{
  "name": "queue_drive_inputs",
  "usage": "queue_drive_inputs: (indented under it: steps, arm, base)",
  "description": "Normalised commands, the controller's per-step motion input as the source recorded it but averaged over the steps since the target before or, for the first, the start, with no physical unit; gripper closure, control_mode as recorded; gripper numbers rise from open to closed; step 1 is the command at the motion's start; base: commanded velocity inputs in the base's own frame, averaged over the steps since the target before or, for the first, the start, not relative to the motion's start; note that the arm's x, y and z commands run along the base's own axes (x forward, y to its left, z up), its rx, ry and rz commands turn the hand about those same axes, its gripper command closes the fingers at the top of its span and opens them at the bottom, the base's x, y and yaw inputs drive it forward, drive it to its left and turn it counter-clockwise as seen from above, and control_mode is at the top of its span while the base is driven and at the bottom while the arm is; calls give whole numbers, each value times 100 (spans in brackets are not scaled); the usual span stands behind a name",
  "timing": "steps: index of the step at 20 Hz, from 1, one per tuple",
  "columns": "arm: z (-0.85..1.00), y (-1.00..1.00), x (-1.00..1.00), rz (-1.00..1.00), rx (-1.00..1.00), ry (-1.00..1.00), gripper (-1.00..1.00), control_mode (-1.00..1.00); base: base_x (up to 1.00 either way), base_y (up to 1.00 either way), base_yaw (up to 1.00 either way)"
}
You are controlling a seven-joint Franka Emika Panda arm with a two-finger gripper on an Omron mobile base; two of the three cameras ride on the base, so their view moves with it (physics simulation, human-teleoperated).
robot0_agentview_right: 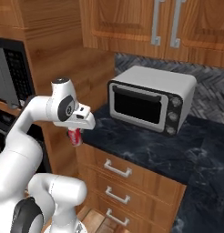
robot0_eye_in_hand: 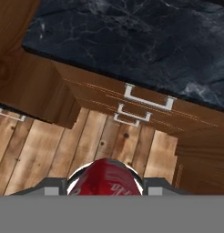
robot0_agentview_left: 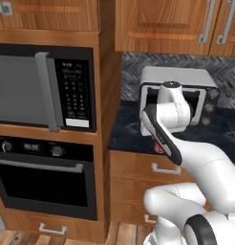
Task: Four empty soda cans are scattered around the kitchen. Gather all the cans and cluster them next to the stove for recycling.
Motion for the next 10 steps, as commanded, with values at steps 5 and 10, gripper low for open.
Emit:
queue_drive_inputs:
  steps: [5,10]
  arm:
    - [0,0,0,0,0,0,100,100]
    - [0,0,0,0,0,0,100,100]
  base:
    - [-45,14,-6]
    - [-44,0,-12]
